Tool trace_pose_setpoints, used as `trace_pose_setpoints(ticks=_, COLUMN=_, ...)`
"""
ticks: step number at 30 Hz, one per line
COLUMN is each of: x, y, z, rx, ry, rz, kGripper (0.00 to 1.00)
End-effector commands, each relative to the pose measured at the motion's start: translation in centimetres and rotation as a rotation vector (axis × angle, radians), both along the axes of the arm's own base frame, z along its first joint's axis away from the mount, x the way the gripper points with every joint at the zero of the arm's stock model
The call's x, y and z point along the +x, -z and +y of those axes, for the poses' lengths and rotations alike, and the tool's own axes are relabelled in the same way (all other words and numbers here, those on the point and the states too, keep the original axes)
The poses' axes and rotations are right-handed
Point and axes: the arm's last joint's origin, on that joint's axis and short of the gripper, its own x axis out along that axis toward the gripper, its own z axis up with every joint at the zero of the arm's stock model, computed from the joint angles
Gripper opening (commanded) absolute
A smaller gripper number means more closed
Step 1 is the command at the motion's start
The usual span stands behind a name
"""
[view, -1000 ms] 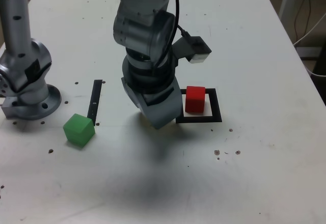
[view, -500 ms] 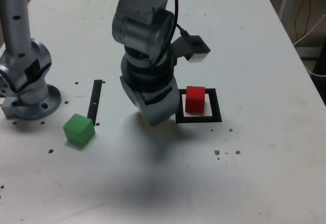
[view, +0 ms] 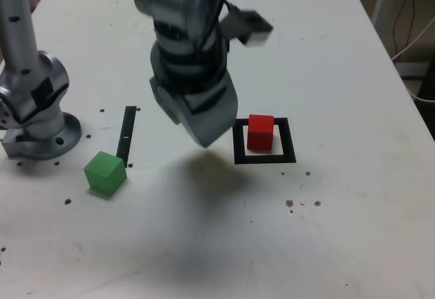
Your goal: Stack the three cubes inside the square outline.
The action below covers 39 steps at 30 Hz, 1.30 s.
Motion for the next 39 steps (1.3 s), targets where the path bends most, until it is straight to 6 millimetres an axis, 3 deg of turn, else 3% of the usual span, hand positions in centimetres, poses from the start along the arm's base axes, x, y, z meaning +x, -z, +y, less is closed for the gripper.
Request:
trace_pose_setpoints(ticks=1, x=-0.3, y=-1.6, z=0.2, rx=0.001, ry=-0.075, rz=-0.015, kGripper=0.18)
trace_pose_setpoints(ticks=10, x=1.5, y=-3.9, z=0.0, rx=-0.086, ry=-0.326, rz=-0.083, kGripper=0.17)
trace_pose_setpoints(ticks=20, x=4.9, y=-3.1, z=0.5, rx=-0.115, ry=-0.519, rz=-0.103, kGripper=0.17)
trace_pose_setpoints(ticks=29, x=7.8, y=-1.9, z=1.2, rx=-0.065, ry=-0.548, rz=-0.114, kGripper=0.17)
trace_pose_setpoints(ticks=39, x=9.4, y=-1.0, z=2.3, rx=-0.033, ry=-0.56, rz=-0.063, kGripper=0.17)
